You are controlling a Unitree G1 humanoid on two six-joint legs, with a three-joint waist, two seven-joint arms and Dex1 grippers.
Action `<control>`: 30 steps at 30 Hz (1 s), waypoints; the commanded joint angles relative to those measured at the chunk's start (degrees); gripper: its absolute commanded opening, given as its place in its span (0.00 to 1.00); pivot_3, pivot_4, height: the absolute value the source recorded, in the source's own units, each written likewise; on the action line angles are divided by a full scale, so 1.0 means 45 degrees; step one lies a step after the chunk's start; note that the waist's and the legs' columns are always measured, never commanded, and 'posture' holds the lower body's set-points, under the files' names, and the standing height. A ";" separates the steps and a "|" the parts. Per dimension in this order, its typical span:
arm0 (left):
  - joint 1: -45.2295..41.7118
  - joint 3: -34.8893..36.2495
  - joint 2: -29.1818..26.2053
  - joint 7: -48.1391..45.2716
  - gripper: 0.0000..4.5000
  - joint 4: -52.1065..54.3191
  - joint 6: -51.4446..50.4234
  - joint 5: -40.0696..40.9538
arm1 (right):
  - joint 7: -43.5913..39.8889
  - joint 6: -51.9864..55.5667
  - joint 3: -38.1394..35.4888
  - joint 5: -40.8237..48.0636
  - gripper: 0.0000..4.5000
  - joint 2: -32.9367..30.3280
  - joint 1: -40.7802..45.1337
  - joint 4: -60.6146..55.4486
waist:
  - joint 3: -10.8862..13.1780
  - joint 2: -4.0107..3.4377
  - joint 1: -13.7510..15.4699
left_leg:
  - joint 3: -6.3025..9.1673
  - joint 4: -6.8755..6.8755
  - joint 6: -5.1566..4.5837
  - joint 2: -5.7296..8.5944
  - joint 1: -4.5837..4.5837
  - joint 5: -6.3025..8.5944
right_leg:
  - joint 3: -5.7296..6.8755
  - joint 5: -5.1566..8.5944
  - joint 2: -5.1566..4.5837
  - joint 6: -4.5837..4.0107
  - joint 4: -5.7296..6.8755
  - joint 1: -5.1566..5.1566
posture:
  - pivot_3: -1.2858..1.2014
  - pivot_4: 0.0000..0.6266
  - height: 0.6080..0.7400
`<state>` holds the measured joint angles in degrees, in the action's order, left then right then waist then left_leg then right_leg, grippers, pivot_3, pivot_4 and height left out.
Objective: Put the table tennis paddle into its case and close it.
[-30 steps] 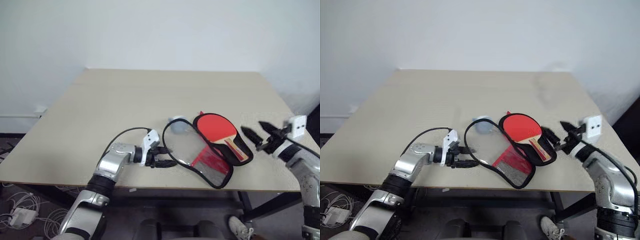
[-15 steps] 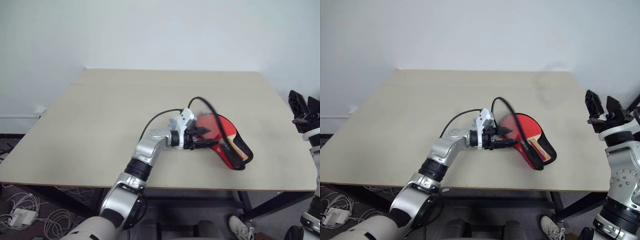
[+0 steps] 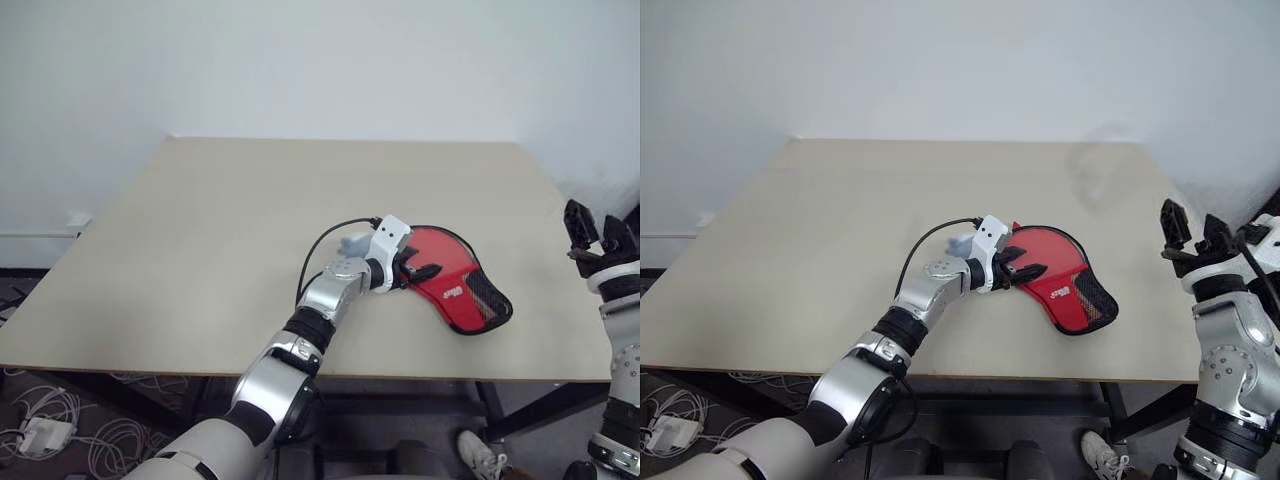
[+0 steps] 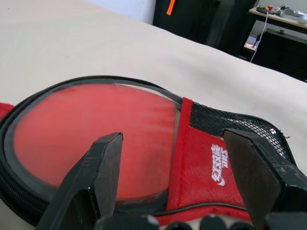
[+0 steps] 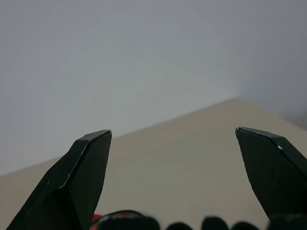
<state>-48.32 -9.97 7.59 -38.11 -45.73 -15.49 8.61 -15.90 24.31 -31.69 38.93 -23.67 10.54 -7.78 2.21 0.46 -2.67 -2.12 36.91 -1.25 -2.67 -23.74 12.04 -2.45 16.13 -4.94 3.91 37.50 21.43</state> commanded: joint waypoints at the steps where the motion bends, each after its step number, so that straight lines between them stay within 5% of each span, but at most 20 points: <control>1: 0.0374 -0.0727 -0.1073 -0.2307 0.78 0.2381 -0.0696 0.0134 | -0.0986 0.0425 0.1346 -0.0546 0.99 -0.0614 -0.0734 -0.0979 | -0.0001 -0.0007 -0.0032 | -0.0002 -0.0002 0.0000 0.0000 -0.0006 0.0000 | -0.0002 0.0000 0.0000 0.0000 0.0000 0.0007 | 0.52 0.00 1.00; 12: 0.2960 -0.0994 -0.5709 -0.5987 0.78 0.6012 -0.1039 0.0457 | -0.1090 0.1120 0.4661 -0.2877 0.99 -0.0832 -0.1415 -0.1432 | -0.0002 -0.0042 0.0030 | -0.0008 -0.0013 0.0002 -0.0008 0.0002 0.0000 | -0.0011 0.0001 0.0001 -0.0005 -0.0001 0.0007 | 0.52 0.00 1.00; 30: 0.3119 -0.1118 -0.5742 -0.5415 0.78 0.5767 -0.0425 0.0041 | -0.1398 0.2217 0.7637 -0.5112 0.99 -0.0782 -0.1656 -0.1424 | 0.0007 -0.0002 0.0021 | 0.0009 0.0001 0.0001 0.0000 -0.0013 0.0000 | -0.0010 0.0002 0.0009 0.0000 -0.0005 0.0004 | 0.52 0.00 1.00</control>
<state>-32.82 -15.02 -18.66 -62.75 -20.32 -18.76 8.90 -22.49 34.02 2.20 17.43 -26.75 2.12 -13.20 2.24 0.45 -2.57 -2.08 36.92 -1.24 -2.67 -23.80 12.04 -2.50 16.14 -4.90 3.91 37.48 21.45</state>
